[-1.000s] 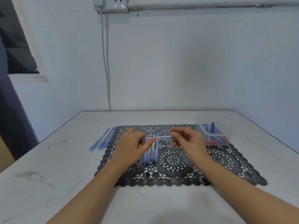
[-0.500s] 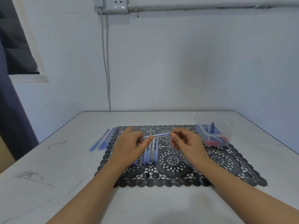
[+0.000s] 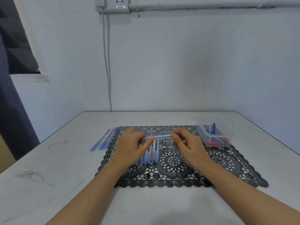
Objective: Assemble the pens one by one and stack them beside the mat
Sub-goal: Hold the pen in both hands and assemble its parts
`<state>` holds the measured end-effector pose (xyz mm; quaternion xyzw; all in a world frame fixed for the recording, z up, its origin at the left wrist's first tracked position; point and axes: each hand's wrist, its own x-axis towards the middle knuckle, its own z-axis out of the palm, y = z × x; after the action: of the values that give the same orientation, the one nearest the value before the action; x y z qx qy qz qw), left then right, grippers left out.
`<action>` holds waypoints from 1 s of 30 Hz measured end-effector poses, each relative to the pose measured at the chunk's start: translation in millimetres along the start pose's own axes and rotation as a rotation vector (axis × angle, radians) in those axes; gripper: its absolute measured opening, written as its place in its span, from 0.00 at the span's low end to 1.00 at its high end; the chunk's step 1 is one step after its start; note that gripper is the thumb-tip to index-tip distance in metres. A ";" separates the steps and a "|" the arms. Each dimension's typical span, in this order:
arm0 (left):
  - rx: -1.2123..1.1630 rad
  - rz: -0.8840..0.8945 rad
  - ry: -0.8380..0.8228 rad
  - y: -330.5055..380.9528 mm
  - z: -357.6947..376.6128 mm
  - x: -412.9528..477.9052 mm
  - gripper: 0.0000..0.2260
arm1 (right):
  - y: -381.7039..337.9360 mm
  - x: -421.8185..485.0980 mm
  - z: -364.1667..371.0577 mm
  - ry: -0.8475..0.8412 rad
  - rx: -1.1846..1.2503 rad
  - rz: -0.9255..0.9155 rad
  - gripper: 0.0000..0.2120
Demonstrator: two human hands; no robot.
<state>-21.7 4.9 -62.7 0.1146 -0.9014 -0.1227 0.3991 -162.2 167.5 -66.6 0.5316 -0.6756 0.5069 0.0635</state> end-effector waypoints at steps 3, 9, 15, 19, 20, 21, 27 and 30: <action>0.006 0.008 0.000 0.3 0.8 0.6 0.18 | 1.5 0.7 -0.4 0.010 -0.026 -0.011 0.15; 0.002 0.006 -0.001 -2.2 1.3 0.9 0.18 | 4.7 0.0 1.7 -0.029 -0.053 -0.017 0.09; 0.015 0.020 -0.001 -3.5 3.5 0.3 0.22 | 4.5 1.1 -0.3 0.013 -0.118 -0.046 0.14; -0.014 -0.010 0.001 -3.8 3.4 0.3 0.21 | 4.3 -0.6 -0.3 -0.041 -0.068 -0.033 0.09; -0.013 -0.006 0.003 -4.2 3.6 0.2 0.21 | 4.1 -0.7 -0.9 -0.037 -0.073 -0.049 0.08; -0.011 0.001 0.003 -4.2 3.4 0.1 0.22 | 3.0 -0.5 -1.5 -0.025 -0.082 -0.065 0.10; -0.021 0.031 0.023 -3.4 3.3 0.1 0.23 | 0.7 -0.4 -1.0 -0.012 -0.070 -0.024 0.13; -0.022 0.031 0.026 -4.5 3.9 0.3 0.22 | 2.3 -1.0 -1.4 -0.023 -0.061 -0.025 0.10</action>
<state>-24.3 1.1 -66.4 0.0977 -0.8964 -0.1246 0.4140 -164.2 169.0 -67.9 0.5436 -0.6847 0.4792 0.0780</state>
